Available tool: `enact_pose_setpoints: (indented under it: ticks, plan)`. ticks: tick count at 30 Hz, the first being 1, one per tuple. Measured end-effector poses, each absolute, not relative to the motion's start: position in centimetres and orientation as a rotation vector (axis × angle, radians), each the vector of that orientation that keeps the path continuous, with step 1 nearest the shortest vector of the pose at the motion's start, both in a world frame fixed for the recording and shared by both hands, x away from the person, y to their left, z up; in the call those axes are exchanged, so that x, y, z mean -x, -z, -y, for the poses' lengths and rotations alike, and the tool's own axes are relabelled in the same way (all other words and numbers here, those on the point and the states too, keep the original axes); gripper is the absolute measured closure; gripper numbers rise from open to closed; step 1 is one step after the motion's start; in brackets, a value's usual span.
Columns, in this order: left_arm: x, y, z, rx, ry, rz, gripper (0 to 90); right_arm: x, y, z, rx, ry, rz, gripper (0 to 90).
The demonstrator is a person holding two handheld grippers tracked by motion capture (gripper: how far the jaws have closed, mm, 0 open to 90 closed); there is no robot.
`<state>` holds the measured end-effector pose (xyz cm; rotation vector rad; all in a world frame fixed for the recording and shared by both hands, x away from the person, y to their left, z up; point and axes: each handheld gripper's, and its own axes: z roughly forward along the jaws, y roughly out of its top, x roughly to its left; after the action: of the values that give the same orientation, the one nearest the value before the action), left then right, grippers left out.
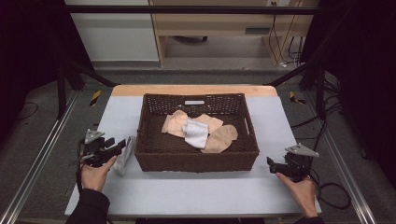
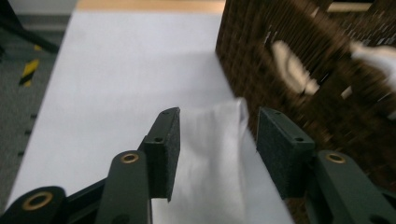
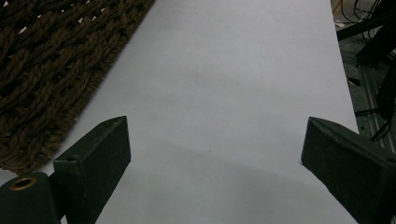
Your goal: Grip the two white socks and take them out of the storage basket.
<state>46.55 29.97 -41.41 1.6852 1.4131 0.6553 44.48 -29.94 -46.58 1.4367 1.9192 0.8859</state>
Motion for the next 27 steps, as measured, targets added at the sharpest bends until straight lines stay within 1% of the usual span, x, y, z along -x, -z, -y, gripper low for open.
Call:
enact_pose_setpoints:
  ticks: [4,7,8,12,18,20,21,22,24,25,27]
  plan:
    - [-45.7,38.4,-29.3,-1.61,-0.715,-1.344,46.5,-44.5,46.6,29.9,-1.441,-0.886,-1.917,8.4]
    - [-45.5,37.5,-28.9,-1.593,-0.724,-1.322,46.5,-44.5,46.5,30.0,-1.44,-0.888,-1.912,8.4]
    - [-45.3,36.5,-28.3,-1.576,-0.73,-1.295,46.6,-44.5,46.5,30.0,-1.441,-0.886,-1.911,8.4]
    - [-45.4,34.9,-26.7,-1.57,-0.738,-1.238,46.6,-44.6,46.5,30.1,-1.446,-0.888,-1.905,8.4]
    - [-46.9,32.8,-23.0,-1.587,-0.726,-1.177,46.3,-44.6,46.4,30.2,-1.445,-0.902,-1.896,8.4]
    - [-47.6,32.4,-21.8,-1.59,-0.711,-1.167,46.1,-44.5,46.4,30.2,-1.453,-0.905,-1.892,8.4]
    - [-47.6,32.4,-21.8,-1.59,-0.711,-1.167,46.1,-44.5,46.4,30.2,-1.453,-0.905,-1.892,8.4]
    - [-48.2,32.1,-20.5,-1.609,-0.714,-1.157,46.1,-44.6,46.4,30.2,-1.45,-0.905,-1.893,8.4]
    - [-48.7,31.8,-19.2,-1.613,-0.712,-1.145,45.7,-44.6,46.4,30.2,-1.449,-0.903,-1.894,8.4]
    - [-48.7,31.8,-19.2,-1.613,-0.712,-1.145,45.7,-44.6,46.4,30.2,-1.45,-0.903,-1.892,8.4]
    - [-49.6,31.5,-17.3,-1.617,-0.702,-1.124,45.5,-44.6,46.4,30.2,-1.45,-0.901,-1.893,8.4]
